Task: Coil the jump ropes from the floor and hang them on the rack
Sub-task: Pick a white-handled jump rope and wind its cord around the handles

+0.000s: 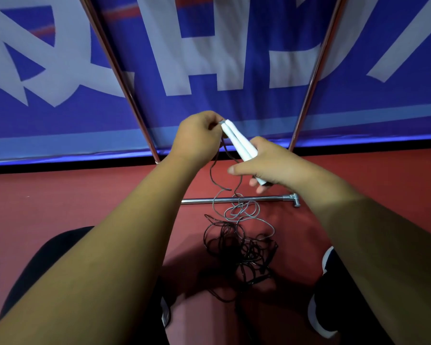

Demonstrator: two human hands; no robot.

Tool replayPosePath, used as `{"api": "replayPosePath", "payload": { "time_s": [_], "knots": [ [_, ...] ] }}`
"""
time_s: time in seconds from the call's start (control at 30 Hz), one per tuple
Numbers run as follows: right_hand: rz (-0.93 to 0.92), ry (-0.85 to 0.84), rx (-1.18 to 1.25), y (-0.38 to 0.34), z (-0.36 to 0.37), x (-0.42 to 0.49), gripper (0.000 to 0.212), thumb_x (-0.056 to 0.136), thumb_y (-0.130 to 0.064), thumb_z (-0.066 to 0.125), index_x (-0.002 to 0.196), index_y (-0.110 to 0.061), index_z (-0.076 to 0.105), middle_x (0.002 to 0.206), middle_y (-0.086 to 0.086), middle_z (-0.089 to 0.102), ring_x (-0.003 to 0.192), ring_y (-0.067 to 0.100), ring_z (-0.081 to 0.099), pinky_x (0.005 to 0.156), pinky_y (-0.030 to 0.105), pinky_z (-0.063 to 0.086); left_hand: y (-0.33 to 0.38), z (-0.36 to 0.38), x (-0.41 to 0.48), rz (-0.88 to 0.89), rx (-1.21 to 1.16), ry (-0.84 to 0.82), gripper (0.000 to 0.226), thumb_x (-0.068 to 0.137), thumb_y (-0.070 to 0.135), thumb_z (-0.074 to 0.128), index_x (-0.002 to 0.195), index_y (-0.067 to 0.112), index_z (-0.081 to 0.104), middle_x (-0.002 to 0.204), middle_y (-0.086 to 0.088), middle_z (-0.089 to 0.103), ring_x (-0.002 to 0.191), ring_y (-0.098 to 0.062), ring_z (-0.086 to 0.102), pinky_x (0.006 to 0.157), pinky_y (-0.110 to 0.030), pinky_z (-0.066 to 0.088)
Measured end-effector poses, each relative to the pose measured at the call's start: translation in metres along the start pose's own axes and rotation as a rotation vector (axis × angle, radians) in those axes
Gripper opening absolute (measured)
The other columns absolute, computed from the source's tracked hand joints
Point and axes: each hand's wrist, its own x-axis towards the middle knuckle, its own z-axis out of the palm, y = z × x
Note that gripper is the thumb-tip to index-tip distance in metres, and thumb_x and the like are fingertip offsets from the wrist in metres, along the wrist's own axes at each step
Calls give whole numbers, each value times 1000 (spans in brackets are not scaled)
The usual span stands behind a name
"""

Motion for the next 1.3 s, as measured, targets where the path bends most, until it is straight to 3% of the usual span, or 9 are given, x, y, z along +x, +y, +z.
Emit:
{"api": "replayPosePath", "payload": {
  "time_s": [0.13,0.33,0.57,0.7,0.83,0.97,1.13,1.2,1.3],
  "knots": [
    [-182,199,-251,3,4,2,48,81,-35,85,111,-26,49,96,3,67,67,25,71,60,46,63,3,-2,0,-39,-25,60,19,94,20,54,92,24,72,76,5,74,75,-17,73,76,-43,62],
    [-272,371,-514,5,6,6,18,92,-27,61,103,-16,51,97,3,58,88,34,54,70,42,44,7,-3,-2,-109,-169,56,18,96,18,55,91,14,72,81,0,76,71,-15,77,75,-43,65],
    [-191,388,-360,5,2,14,16,105,-26,49,106,-12,57,100,9,64,88,37,59,68,40,41,19,-13,-2,-279,-619,-197,22,99,11,66,106,-11,69,94,-19,70,82,-25,73,77,-31,64],
    [-192,301,-140,1,-4,9,13,99,-26,52,103,-20,63,86,3,66,68,30,64,70,48,60,17,-28,0,-238,-757,-395,31,99,10,69,122,-11,66,101,-12,74,90,-18,74,83,-23,59],
    [-207,243,4,-4,-4,3,14,86,-22,56,97,-23,65,67,-6,56,60,20,49,57,34,42,14,-36,2,-151,-624,-446,18,98,23,70,110,9,75,107,-5,71,87,-10,63,80,-25,54],
    [-207,114,261,-2,-1,1,26,85,-47,68,104,-31,65,74,-5,50,59,15,42,50,27,30,17,-36,-1,-181,-795,-460,19,99,7,66,116,0,71,106,-13,76,97,-22,74,88,-31,60],
    [-245,263,49,0,9,7,53,73,-64,82,108,-28,67,86,-12,71,75,12,66,64,35,52,17,-30,-2,-215,-828,-423,20,95,-2,67,115,-4,69,104,-18,76,101,-28,76,81,-27,61],
    [-215,305,1,2,13,12,41,76,-56,82,100,-25,70,87,-7,74,77,13,68,67,27,52,18,-26,-2,-244,-838,-408,23,95,-1,70,116,-9,68,109,-25,74,105,-32,75,84,-28,62],
    [-166,365,-92,0,12,13,19,87,-34,73,81,-17,67,61,-4,61,57,15,56,46,20,38,20,-20,-3,-279,-877,-375,18,94,-3,69,109,-13,68,106,-27,75,103,-33,76,88,-31,62]
  ]
}}
